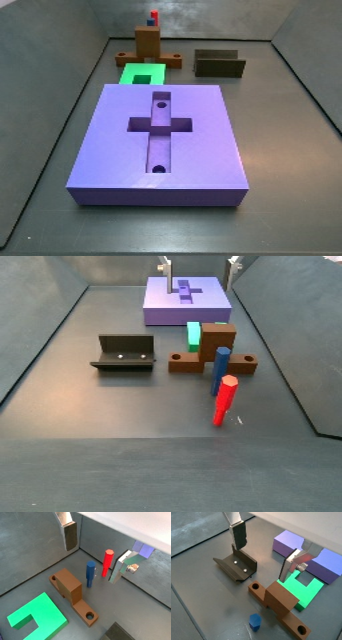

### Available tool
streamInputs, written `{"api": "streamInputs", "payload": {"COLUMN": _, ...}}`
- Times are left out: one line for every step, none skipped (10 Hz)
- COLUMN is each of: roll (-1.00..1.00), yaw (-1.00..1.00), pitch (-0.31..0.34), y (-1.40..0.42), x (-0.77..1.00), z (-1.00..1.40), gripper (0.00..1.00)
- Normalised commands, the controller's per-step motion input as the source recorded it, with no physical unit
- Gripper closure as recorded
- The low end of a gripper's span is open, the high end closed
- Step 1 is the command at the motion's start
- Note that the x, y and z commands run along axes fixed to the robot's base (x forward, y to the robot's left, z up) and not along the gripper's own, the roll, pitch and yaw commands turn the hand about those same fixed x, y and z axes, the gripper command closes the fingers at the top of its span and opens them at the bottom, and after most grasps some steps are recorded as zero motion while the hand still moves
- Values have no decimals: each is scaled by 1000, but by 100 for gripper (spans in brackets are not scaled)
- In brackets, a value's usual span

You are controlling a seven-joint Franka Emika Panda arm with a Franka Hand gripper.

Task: Pick up the green object. Move up. Place the green object on the fixture. Regrasp the green object. Move to above the board. Insert the green object.
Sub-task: Pick up the green object.

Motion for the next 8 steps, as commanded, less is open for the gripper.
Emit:
{"api": "streamInputs", "payload": {"roll": 0, "yaw": 0, "pitch": 0, "y": -23, "x": 0, "z": 0, "gripper": 0}}
{"api": "streamInputs", "payload": {"roll": -53, "yaw": 0, "pitch": -34, "y": -14, "x": 43, "z": -57, "gripper": 0}}
{"api": "streamInputs", "payload": {"roll": -206, "yaw": 23, "pitch": -109, "y": -271, "x": 31, "z": -231, "gripper": 0}}
{"api": "streamInputs", "payload": {"roll": -114, "yaw": 91, "pitch": -21, "y": -689, "x": 149, "z": -314, "gripper": 0}}
{"api": "streamInputs", "payload": {"roll": -16, "yaw": 89, "pitch": 0, "y": -931, "x": 160, "z": -389, "gripper": 0}}
{"api": "streamInputs", "payload": {"roll": -9, "yaw": 69, "pitch": 0, "y": -937, "x": 163, "z": -440, "gripper": 0}}
{"api": "streamInputs", "payload": {"roll": -61, "yaw": 180, "pitch": -96, "y": -774, "x": 0, "z": -517, "gripper": 0}}
{"api": "streamInputs", "payload": {"roll": -31, "yaw": 311, "pitch": -167, "y": -697, "x": 0, "z": -591, "gripper": 0}}
